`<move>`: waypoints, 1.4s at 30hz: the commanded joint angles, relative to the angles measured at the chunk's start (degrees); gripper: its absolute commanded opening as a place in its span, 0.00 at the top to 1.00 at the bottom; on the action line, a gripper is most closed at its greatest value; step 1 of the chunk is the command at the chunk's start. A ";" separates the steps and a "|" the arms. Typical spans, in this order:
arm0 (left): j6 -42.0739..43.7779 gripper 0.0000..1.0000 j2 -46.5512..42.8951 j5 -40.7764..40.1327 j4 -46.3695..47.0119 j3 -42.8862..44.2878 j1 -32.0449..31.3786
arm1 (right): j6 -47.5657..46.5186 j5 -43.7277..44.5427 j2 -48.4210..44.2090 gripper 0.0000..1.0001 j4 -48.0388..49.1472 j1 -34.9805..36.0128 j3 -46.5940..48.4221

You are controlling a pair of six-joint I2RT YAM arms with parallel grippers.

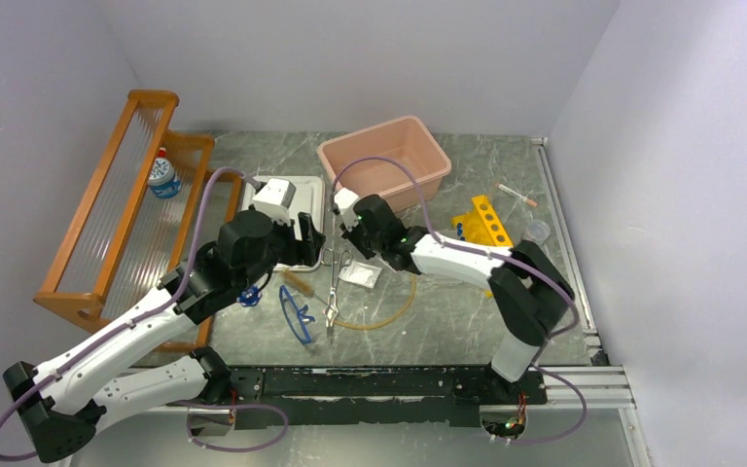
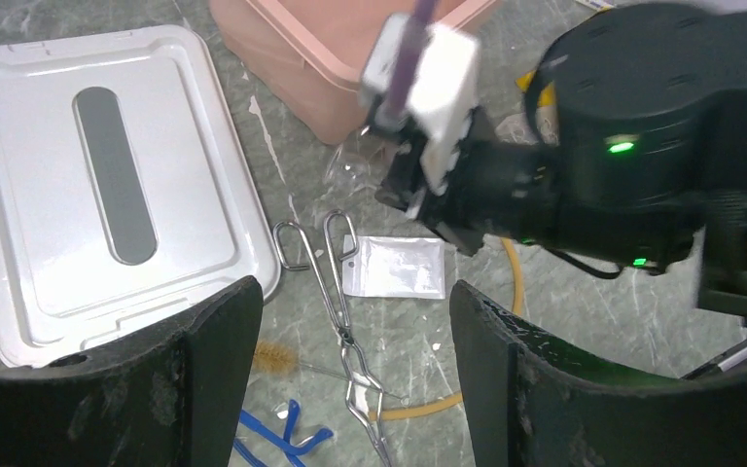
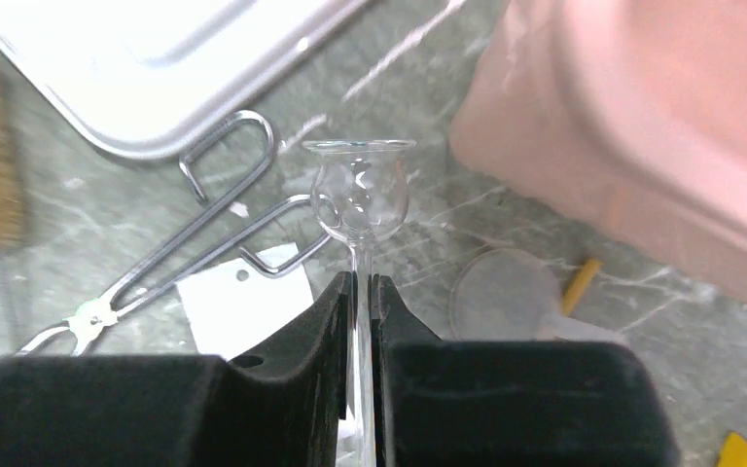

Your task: Organize the chemistry lab equipment

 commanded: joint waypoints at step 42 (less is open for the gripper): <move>4.15 0.28 5.14 2.14 2.85 11.51 0.51 | 76.79 36.12 10.36 0.95 -9.52 -13.65 34.08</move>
